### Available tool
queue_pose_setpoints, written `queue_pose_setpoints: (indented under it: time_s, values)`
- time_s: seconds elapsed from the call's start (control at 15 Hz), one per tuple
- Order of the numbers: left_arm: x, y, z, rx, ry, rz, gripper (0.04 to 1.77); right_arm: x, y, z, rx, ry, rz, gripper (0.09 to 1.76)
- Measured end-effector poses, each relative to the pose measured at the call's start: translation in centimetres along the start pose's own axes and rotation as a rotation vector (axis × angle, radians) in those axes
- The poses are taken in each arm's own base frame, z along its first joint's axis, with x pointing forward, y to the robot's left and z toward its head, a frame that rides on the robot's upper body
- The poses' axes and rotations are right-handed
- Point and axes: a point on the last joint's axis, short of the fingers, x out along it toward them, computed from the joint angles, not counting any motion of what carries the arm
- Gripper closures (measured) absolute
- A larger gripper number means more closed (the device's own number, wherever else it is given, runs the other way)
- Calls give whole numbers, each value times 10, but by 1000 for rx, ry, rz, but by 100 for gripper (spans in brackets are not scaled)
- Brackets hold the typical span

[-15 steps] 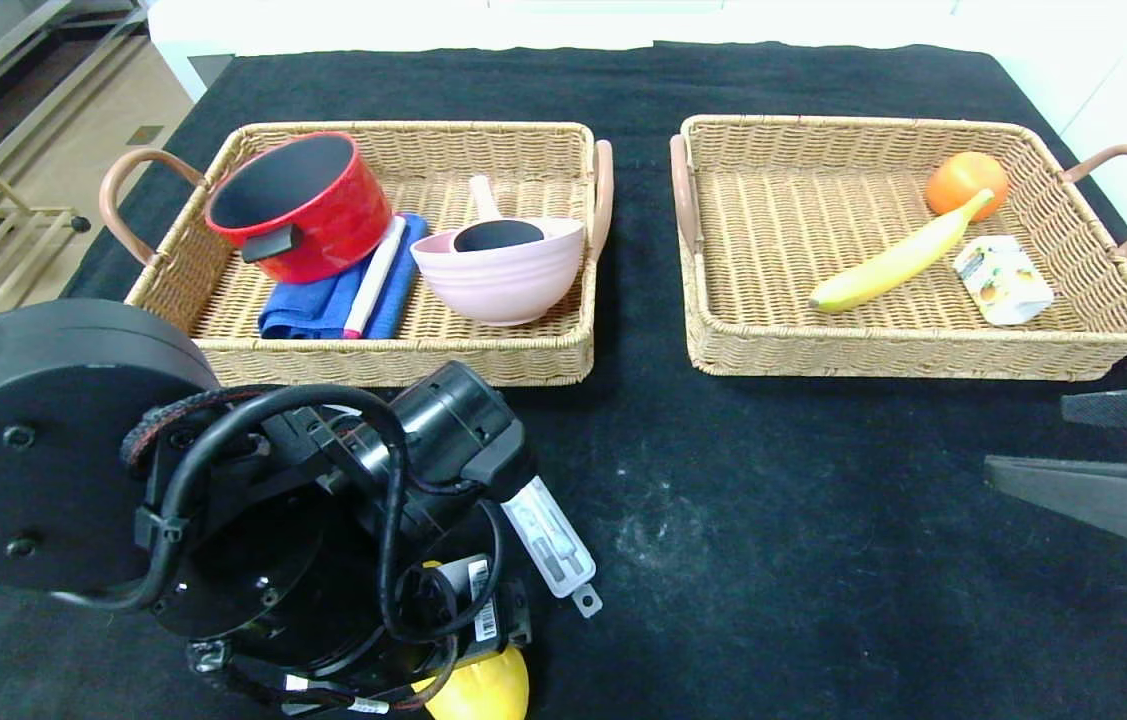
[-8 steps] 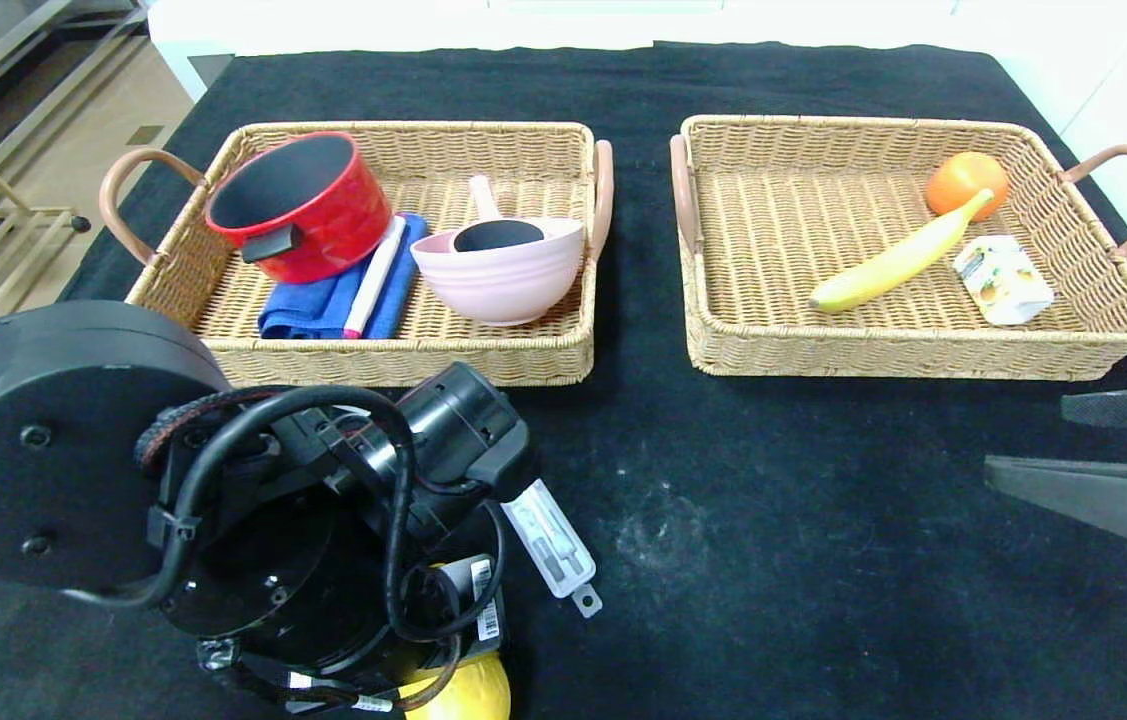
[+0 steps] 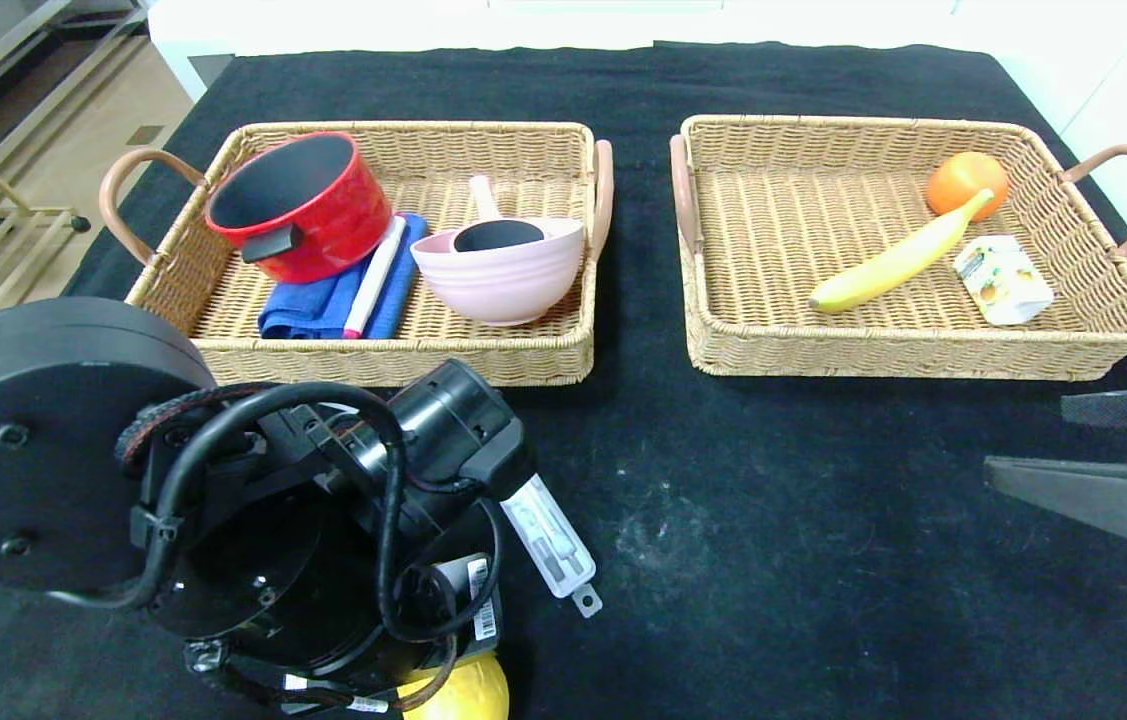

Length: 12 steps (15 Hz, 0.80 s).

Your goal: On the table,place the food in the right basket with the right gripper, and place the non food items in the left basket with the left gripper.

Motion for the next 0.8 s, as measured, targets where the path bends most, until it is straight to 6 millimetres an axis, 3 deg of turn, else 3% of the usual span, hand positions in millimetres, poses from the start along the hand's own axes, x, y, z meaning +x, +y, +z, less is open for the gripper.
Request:
queue_pose_setpoints:
  time_s: [0.33, 0.8]
  values:
    - [-4, 2, 0, 0, -4, -8, 88, 0, 0, 0, 0, 1, 0, 14]
    - [-39, -4, 10, 98, -97, -119, 88, 0, 0, 0, 1, 2, 0, 14]
